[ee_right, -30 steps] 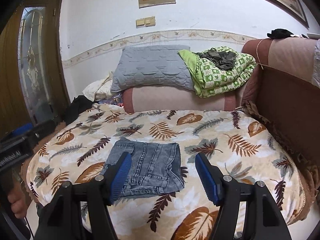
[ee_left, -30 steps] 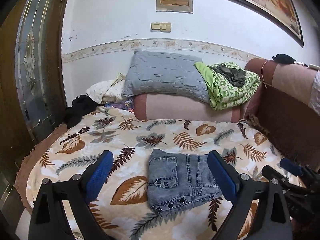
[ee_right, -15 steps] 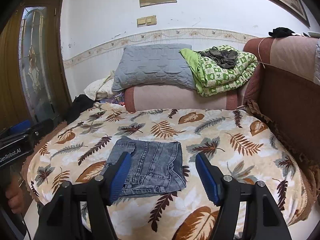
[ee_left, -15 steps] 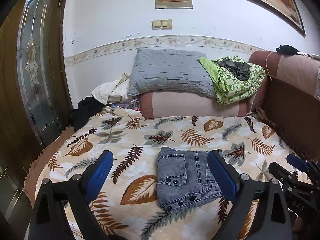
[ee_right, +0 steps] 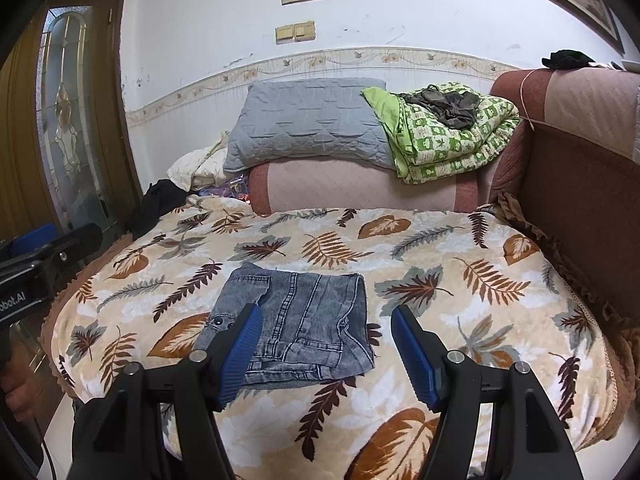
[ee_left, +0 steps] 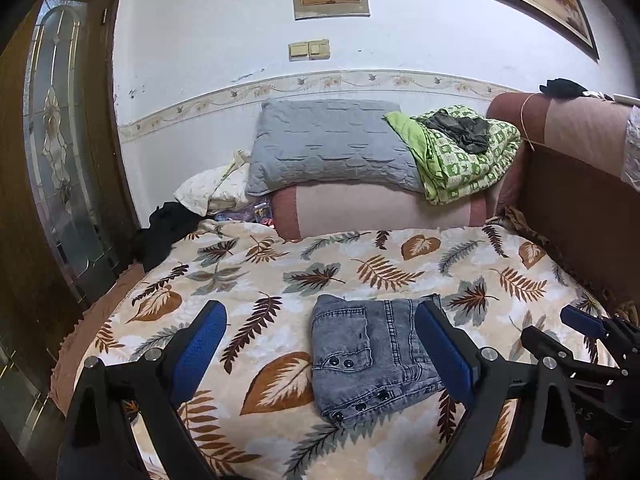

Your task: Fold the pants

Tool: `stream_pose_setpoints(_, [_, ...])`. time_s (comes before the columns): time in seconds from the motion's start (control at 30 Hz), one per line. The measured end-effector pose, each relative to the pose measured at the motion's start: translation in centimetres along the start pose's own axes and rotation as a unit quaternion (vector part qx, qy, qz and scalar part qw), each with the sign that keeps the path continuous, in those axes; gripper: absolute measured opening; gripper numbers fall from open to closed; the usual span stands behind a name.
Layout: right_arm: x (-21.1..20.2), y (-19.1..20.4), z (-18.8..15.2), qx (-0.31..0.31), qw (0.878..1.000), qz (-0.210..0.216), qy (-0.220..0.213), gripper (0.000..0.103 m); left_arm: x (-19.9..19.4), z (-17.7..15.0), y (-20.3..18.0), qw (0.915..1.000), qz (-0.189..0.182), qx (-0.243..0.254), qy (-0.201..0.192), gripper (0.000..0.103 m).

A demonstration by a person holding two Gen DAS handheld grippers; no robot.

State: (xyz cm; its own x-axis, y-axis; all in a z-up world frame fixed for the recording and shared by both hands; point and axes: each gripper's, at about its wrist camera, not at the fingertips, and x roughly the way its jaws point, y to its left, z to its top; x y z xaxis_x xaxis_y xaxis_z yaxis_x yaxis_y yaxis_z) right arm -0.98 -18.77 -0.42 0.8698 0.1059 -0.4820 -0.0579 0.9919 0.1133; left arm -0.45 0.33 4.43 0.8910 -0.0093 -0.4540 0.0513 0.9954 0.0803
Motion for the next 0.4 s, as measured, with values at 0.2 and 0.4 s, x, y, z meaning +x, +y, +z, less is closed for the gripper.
stream_pose_setpoints(0.2, [0.23, 0.16, -0.14, -0.003, 1.0, 0.001, 0.002, 0.071, -0.08, 0.13, -0.2, 0.9999, -0.012, 0.001, 0.001, 0.095])
stream_pose_setpoints(0.4, [0.68, 0.06, -0.28, -0.001, 1.0, 0.002, 0.006, 0.071, 0.09, 0.23, 0.15, 0.9994, -0.034, -0.013, -0.001, 0.095])
